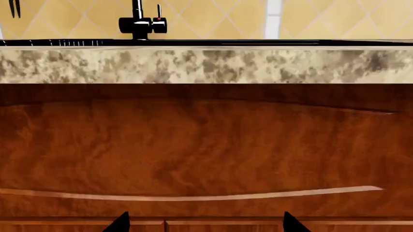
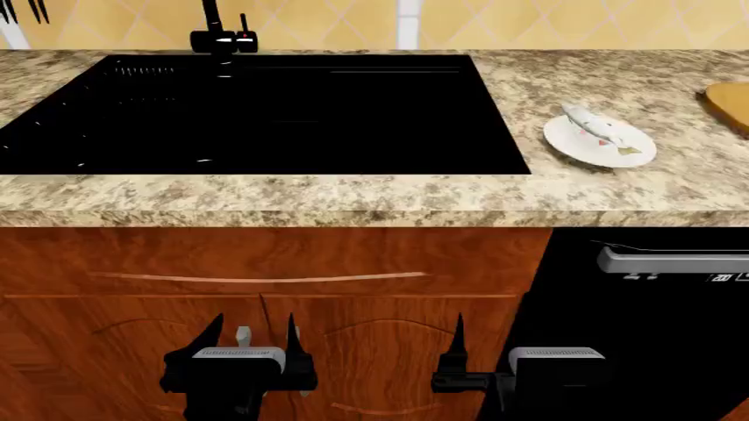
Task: Pick the fish from the plate and place it on the cutting board. Then pick the condiment bottle from the cabinet and place it next to the cutting board.
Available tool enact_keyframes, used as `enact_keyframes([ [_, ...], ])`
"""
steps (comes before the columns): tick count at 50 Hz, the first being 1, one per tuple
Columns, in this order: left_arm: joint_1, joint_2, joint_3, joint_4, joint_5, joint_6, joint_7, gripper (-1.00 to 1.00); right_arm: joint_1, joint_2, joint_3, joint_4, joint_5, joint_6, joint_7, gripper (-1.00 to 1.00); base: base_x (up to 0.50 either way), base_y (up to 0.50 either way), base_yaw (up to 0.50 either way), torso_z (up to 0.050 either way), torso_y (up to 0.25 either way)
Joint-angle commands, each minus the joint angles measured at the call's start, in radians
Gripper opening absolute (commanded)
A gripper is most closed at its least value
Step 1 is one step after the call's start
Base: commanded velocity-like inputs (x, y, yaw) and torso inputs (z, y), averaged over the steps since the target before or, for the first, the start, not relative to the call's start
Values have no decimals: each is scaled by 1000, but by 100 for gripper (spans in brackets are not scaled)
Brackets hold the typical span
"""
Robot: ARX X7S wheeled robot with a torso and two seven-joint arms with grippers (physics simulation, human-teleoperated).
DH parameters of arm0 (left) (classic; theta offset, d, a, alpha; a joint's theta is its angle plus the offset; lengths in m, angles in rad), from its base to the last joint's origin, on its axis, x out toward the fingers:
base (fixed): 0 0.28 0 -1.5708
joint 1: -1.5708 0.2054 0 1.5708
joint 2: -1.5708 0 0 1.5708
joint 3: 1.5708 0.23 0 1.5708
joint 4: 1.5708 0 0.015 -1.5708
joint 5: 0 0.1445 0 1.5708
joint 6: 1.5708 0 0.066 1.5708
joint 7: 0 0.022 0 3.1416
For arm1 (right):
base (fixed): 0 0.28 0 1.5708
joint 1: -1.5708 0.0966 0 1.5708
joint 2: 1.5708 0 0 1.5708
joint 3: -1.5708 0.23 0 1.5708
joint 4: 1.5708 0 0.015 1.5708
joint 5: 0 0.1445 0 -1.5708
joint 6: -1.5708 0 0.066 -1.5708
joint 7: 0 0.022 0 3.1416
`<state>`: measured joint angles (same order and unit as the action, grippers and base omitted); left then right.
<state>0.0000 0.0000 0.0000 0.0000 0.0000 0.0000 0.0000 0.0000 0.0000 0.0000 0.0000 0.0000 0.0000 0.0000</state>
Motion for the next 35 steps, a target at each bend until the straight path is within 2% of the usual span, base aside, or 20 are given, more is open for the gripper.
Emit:
enact_keyframes([
  [1, 2, -16, 15, 4, -27, 6, -12, 100, -6, 16, -19, -7, 17, -2, 18, 100, 0, 0, 0, 0, 0],
  [3, -1, -27, 25, 15, -55, 24, -1, 100, -18, 25, -26, -25, 38, -10, 19, 100, 0, 0, 0, 8, 0],
  [19, -22, -71, 47, 50, -130, -18, -14, 100, -48, 67, -56, -58, 89, -10, 39, 100, 0, 0, 0, 50, 0],
  [35, -88, -160, 42, 358, -230, -331, -16, 100, -8, 90, -104, -315, 118, 225, 60, 100, 0, 0, 0, 50, 0],
])
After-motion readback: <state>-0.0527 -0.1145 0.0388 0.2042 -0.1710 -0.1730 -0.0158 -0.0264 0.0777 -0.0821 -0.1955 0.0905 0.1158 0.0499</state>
